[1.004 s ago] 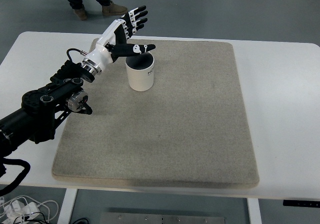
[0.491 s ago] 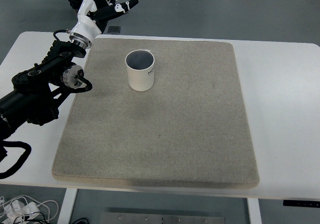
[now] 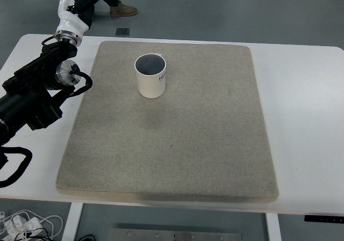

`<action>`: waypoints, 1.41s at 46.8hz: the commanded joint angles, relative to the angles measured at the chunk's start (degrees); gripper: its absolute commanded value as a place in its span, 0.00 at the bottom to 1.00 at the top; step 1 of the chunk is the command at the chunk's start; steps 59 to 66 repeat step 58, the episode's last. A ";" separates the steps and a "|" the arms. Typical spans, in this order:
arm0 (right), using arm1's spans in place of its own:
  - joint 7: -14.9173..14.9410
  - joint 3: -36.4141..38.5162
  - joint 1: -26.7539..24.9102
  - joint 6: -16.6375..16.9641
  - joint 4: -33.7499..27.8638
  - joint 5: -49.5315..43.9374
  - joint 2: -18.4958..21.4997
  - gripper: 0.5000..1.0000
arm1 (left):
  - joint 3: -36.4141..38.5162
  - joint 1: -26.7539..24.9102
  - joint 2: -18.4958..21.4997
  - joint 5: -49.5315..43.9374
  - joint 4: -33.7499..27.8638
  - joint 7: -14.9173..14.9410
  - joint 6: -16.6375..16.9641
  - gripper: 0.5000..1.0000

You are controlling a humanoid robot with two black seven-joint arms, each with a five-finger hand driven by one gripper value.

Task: Upright white cup

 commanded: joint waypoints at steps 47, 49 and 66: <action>-0.02 0.56 0.07 0.46 0.09 0.26 0.00 0.90 | -7.07 4.32 -0.36 -21.55 5.03 25.07 -12.35 1.00; -0.02 0.56 0.07 0.46 0.09 0.26 0.00 0.90 | -7.07 4.32 -0.36 -21.46 5.11 25.07 -12.35 1.00; -0.02 0.56 0.07 0.55 0.09 0.34 0.00 0.90 | -7.07 4.32 -0.36 -21.20 5.03 25.07 -12.35 1.00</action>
